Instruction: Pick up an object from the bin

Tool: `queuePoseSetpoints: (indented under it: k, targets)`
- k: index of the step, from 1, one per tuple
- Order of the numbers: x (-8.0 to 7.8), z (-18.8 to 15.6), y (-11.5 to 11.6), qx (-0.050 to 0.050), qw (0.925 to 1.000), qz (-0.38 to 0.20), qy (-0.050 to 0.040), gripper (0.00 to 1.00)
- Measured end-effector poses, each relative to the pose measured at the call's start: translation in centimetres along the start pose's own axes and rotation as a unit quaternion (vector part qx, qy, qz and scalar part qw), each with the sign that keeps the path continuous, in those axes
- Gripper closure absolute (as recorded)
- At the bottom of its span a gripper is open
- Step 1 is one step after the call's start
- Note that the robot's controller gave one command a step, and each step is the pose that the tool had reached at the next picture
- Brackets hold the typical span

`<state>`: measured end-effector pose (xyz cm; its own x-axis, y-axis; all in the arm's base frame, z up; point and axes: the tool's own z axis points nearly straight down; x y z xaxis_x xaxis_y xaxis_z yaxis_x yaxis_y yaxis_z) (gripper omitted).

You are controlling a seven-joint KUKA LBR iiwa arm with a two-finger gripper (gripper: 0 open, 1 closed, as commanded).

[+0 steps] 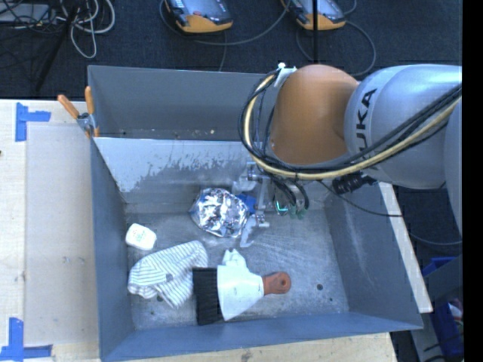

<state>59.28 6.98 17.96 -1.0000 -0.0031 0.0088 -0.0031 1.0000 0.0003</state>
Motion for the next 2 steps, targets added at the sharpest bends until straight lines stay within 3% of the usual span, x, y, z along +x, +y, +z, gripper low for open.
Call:
queuePoseSetpoints:
  k: [1, 2]
  targets:
    - [-0.2, -0.4, 0.0, 0.0, 1.0, 0.001, -0.0038, 0.0]
    - [-1.3, 3.0, -0.3, 0.0, 0.9997, -0.023, -0.0085, 0.0]
